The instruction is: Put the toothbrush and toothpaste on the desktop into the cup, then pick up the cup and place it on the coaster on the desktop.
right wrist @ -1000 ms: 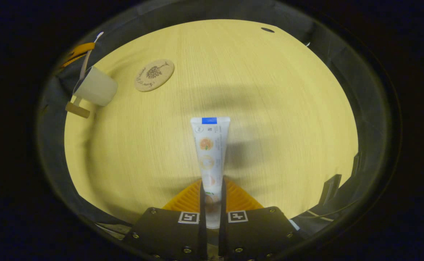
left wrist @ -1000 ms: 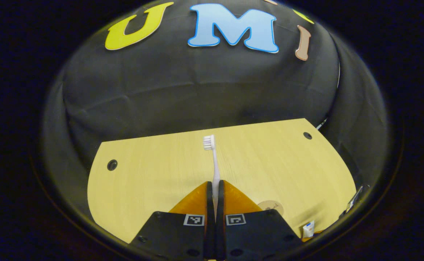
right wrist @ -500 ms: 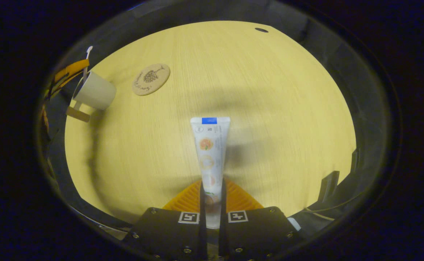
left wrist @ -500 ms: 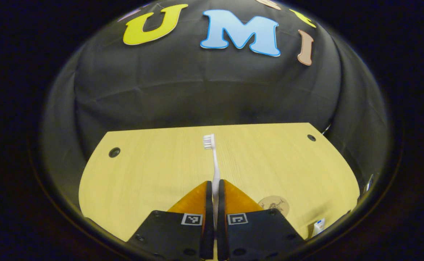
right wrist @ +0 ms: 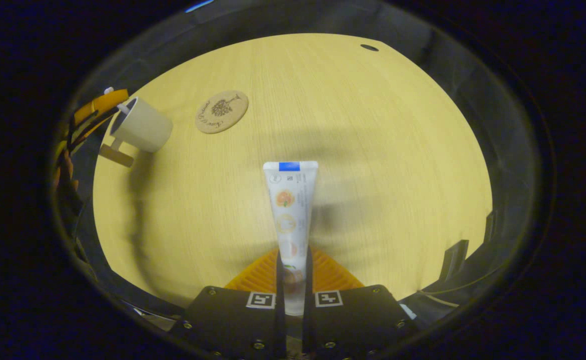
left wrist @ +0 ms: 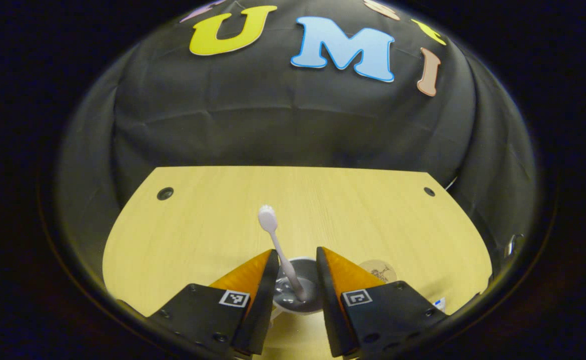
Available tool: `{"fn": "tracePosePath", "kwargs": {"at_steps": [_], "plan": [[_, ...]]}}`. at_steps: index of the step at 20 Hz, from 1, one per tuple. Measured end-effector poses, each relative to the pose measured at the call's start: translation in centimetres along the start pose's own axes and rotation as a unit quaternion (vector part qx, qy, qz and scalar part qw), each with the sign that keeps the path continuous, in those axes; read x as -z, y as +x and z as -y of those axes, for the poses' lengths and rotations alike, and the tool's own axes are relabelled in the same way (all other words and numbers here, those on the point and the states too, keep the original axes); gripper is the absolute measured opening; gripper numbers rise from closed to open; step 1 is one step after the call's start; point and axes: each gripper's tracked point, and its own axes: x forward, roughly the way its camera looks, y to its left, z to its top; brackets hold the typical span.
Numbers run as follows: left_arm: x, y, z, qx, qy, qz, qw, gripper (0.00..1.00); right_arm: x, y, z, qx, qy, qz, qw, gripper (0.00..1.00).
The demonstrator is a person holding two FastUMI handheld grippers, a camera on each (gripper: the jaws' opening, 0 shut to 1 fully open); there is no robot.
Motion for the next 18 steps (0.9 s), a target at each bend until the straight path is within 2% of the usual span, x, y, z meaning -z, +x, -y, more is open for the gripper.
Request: {"fn": "tracePosePath", "kwargs": {"at_steps": [2,3,7,8,10,12,13,18], "plan": [[0.5,-2.0,-1.1,-0.009,-0.008,0.004,1.0,0.53,-0.6,-0.6,-0.3,-0.005,-0.002,0.007,1.0,0.14],[1.0,-3.0,-1.8,-0.013,-0.012,0.001,1.0,0.58,-1.0,-1.0,-0.6,-0.007,-0.005,0.011,1.0,0.14],[3.6,-6.8,-4.6,-0.028,-0.039,-0.016,0.999,0.58,-3.6,-1.4,-2.7,-0.027,-0.017,0.025,0.999,0.14],[4.5,-7.6,-5.4,-0.035,-0.043,-0.021,0.998,0.48,-4.4,-1.7,-3.4,-0.032,-0.02,0.029,0.999,0.14],[6.5,-9.2,-6.9,-0.046,-0.05,-0.033,0.997,0.48,-6.2,-2.4,-4.9,-0.046,-0.025,0.039,0.998,0.14],[8.3,-10.5,-8.3,-0.059,-0.06,-0.046,0.995,0.58,-8.2,-3.1,-6.6,-0.061,-0.03,0.053,0.996,0.14],[9.1,-11.1,-8.9,-0.065,-0.065,-0.051,0.994,0.48,-9.1,-3.6,-7.5,-0.068,-0.032,0.06,0.995,0.14],[11.8,-13.1,-11.2,-0.082,-0.069,-0.067,0.992,0.53,-14.1,-5.2,-12.2,-0.097,-0.038,0.089,0.991,0.14]]}}
